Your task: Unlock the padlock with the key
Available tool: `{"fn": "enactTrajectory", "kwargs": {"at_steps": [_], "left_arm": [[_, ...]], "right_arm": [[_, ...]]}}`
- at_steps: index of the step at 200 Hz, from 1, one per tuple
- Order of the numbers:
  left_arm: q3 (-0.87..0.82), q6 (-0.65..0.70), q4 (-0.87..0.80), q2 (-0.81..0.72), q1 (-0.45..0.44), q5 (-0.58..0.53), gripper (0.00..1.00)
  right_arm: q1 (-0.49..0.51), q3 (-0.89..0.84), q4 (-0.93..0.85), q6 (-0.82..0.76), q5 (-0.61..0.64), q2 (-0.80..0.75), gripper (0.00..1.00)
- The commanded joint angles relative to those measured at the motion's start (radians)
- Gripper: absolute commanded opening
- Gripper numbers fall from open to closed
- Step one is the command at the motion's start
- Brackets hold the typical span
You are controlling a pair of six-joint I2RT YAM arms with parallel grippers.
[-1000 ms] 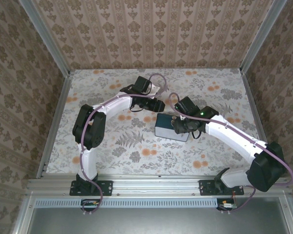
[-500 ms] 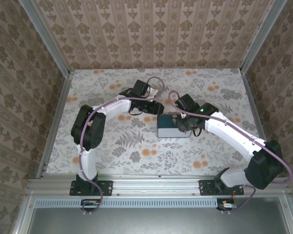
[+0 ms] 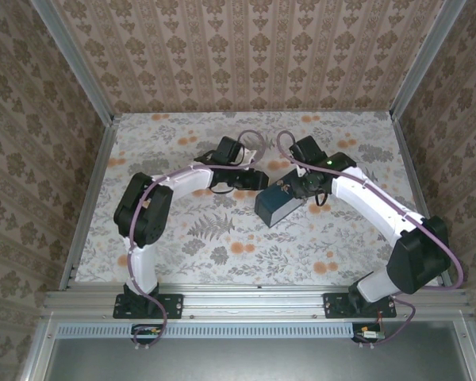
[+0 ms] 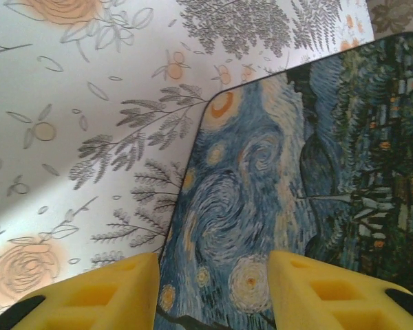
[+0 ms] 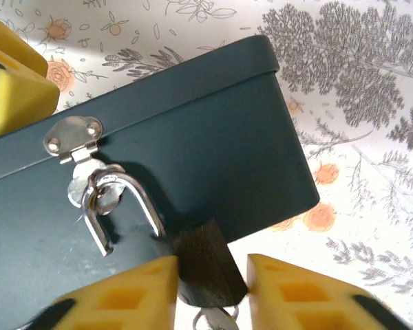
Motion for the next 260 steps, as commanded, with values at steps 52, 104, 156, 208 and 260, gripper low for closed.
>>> {"fn": "enactTrajectory", "kwargs": {"at_steps": [52,104,156,208,260], "left_arm": [[-0.002,-0.037,0.025,-0.043,-0.011,0.031,0.46],[0.011,-0.035,0.014,-0.040,-0.004,0.027,0.46],[0.035,-0.032,-0.004,-0.034,-0.001,0.022,0.46],[0.051,-0.041,-0.011,-0.031,-0.001,0.022,0.46],[0.054,-0.043,-0.011,-0.028,-0.003,0.019,0.46]], "right_arm": [[-0.061,-0.030,-0.005,-0.113,-0.094,-0.032,0.48],[-0.064,-0.047,0.012,-0.225,-0.123,-0.030,0.50],[-0.080,-0.012,-0.029,-0.324,-0.193,-0.015,0.50],[-0.079,-0.016,-0.064,-0.393,-0.138,0.006,0.54],[-0.078,-0.029,-0.048,-0.393,-0.168,0.004,0.34]]}}
